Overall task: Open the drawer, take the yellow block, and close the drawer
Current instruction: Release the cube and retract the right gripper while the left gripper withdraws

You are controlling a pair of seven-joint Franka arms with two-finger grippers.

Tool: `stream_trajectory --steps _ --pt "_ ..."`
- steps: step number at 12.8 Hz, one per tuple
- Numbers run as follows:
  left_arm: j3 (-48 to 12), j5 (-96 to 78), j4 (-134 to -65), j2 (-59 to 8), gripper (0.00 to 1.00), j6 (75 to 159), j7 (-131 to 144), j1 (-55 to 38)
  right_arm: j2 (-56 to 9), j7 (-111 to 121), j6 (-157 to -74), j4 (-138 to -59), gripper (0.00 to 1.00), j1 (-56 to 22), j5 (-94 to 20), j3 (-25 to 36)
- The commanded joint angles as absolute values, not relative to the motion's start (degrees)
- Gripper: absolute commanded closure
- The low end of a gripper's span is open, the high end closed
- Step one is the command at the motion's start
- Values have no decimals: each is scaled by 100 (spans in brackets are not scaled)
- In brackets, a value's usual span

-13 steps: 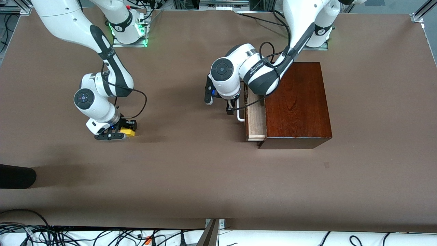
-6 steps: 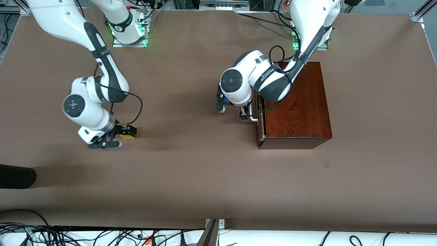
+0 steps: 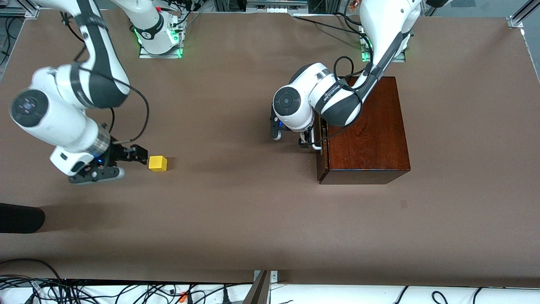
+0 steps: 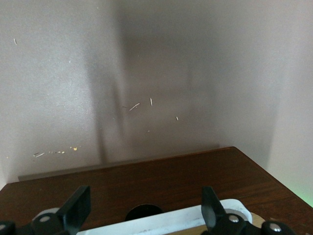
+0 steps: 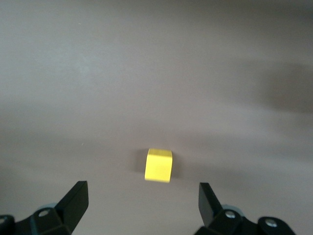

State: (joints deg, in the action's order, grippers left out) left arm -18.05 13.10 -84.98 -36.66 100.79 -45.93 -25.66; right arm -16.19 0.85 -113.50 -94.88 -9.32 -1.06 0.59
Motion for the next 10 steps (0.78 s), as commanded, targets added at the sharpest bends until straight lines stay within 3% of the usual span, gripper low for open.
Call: stream_trajectory --steps 1,5,10 --pt "-1810 1486 -8429 -3516 0 9914 -4746 -2540 -1082 228 -10567 -9326 0 -905 -185 114" --pt "-1872 795 -8367 -2972 0 9914 -4405 -2540 -721 649 -9380 -8720 0 -905 -123 324" --pt "-1802 404 -8341 -1795 0 9318 -3027 -2129 -756 1134 -9378 -8534 0 -888 -132 598"
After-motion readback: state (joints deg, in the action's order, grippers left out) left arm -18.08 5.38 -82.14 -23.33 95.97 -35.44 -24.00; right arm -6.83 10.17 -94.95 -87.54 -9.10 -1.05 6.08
